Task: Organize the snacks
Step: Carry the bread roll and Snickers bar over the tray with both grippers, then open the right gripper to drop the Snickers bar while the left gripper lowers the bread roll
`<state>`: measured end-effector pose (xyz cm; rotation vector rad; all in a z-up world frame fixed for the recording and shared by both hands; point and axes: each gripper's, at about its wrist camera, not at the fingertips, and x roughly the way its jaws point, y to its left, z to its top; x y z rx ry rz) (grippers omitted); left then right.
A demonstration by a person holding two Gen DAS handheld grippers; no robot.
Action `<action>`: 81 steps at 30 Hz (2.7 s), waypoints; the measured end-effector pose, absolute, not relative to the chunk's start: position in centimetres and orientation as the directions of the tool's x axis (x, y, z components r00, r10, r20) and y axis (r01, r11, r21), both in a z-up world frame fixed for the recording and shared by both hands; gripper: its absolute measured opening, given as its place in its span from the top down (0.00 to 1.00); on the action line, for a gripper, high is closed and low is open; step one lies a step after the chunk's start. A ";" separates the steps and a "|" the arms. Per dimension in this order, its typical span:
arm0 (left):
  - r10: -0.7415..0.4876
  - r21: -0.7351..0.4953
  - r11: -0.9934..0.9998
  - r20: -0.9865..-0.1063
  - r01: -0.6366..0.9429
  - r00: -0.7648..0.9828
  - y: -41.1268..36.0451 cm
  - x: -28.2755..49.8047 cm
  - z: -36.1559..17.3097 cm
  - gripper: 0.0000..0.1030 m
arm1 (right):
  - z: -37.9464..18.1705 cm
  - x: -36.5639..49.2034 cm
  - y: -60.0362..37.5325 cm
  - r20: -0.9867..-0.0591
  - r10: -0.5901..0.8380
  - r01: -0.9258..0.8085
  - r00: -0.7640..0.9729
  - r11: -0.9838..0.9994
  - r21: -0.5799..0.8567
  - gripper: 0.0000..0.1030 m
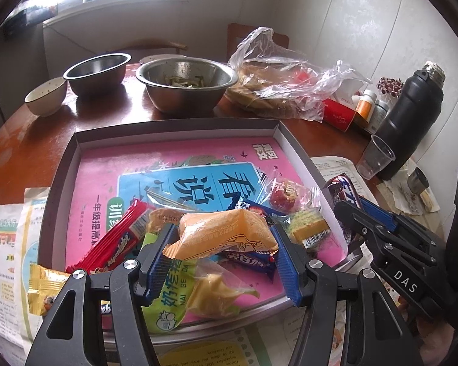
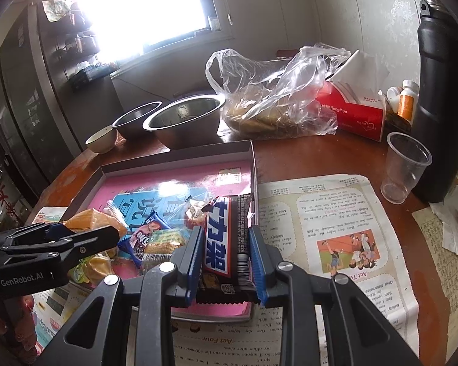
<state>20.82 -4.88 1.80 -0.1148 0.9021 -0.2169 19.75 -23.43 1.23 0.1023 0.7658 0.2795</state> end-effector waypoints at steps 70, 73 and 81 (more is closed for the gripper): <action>-0.219 -0.156 0.975 -0.787 0.157 0.577 -6.2 21.1 0.8 0.37 | 0.1 18.7 -23.6 -0.687 0.286 -0.200 0.668 0.958 0.204 0.53; -0.217 -0.153 0.976 -0.788 0.158 0.576 -6.2 21.0 0.8 0.36 | -0.2 18.8 -23.9 -0.693 0.286 -0.192 0.662 0.958 0.212 0.53; -0.207 -0.142 0.977 -0.792 0.156 0.574 -6.3 21.1 0.8 0.33 | -0.2 18.8 -24.0 -0.695 0.284 -0.192 0.660 0.959 0.210 0.53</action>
